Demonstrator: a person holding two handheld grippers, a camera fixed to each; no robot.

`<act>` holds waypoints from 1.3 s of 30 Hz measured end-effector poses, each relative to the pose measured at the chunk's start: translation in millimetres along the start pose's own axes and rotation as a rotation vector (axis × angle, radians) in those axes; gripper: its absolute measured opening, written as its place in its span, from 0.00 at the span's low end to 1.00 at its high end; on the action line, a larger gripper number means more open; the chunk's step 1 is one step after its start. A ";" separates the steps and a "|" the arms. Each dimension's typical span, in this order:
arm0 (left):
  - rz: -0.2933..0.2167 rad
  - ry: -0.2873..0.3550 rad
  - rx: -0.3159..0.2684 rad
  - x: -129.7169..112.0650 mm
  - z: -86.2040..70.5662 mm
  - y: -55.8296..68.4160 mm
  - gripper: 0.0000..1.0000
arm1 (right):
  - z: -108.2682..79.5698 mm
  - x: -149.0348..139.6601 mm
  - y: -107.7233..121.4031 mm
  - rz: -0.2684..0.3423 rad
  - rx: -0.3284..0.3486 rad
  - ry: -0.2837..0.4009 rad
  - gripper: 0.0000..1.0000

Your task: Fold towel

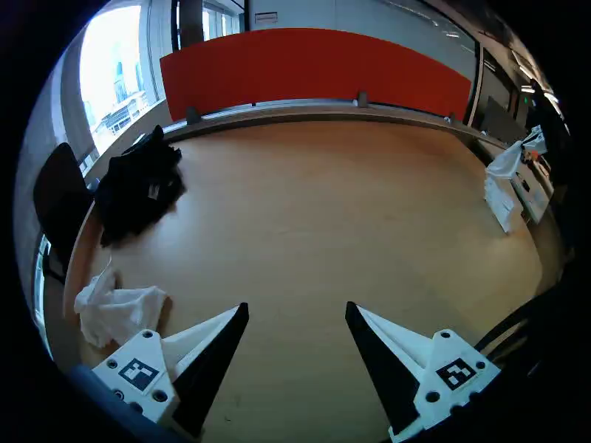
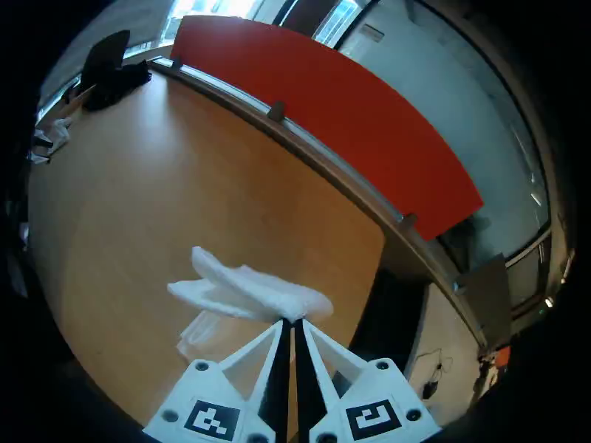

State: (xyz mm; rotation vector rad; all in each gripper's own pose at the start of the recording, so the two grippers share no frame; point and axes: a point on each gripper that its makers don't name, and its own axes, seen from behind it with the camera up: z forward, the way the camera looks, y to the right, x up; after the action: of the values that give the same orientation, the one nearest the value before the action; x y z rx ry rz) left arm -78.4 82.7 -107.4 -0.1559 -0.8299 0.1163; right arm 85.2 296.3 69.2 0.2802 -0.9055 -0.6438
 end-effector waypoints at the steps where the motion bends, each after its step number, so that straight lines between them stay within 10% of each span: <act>1: 0.002 -0.001 0.000 -0.2 -0.1 -0.1 0.97 | 0.6 -7.3 -0.5 0.005 -0.001 -0.009 0.04; 17: 0.016 -0.005 0.004 -4.1 -5.0 -4.4 0.97 | 13.1 -77.8 -10.0 0.092 -0.014 -0.101 0.04; 39: 0.009 -0.013 0.021 -13.7 -9.2 -9.1 0.97 | 30.9 -100.0 -6.9 0.127 -0.031 -0.186 0.04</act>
State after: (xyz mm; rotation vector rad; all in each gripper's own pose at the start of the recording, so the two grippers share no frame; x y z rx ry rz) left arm -80.4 70.6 -121.8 -0.1391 -0.8409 0.1343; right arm 13.0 354.6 20.4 0.1348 -1.0818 -0.5723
